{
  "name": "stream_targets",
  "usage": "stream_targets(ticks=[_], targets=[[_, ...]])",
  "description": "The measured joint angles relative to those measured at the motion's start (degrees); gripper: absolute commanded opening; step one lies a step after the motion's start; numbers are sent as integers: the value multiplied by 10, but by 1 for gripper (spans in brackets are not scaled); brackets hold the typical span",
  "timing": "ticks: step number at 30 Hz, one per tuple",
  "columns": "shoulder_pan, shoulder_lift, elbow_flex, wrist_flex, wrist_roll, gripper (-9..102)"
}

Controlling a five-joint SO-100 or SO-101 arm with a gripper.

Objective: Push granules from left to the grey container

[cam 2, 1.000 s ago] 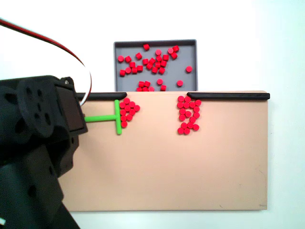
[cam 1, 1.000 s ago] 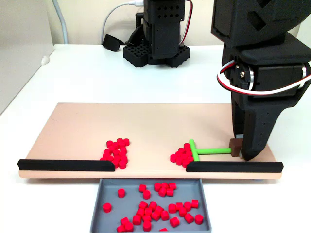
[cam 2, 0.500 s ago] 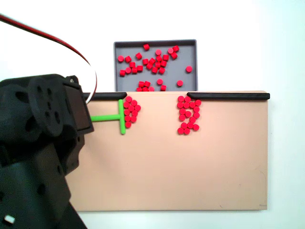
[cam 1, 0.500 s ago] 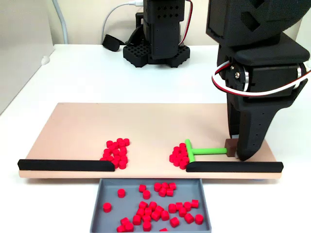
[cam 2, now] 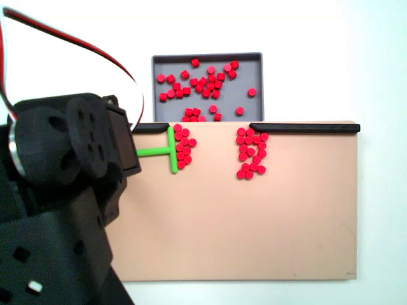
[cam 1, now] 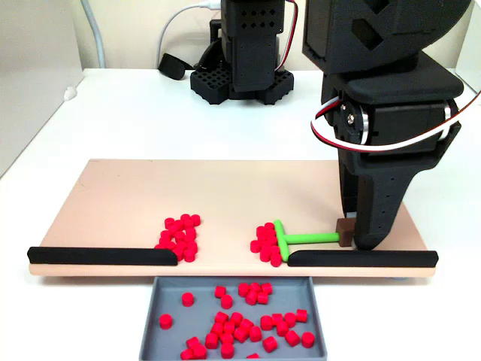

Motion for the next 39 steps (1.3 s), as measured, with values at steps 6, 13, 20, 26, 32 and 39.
stream_targets(ticks=[6, 13, 20, 26, 32, 39], targets=[[1, 0, 0, 0, -9, 0], [1, 0, 0, 0, -22, 0], [1, 0, 0, 0, -34, 0], [1, 0, 0, 0, -40, 0], [1, 0, 0, 0, -45, 0], [6, 4, 7, -3, -51, 0]])
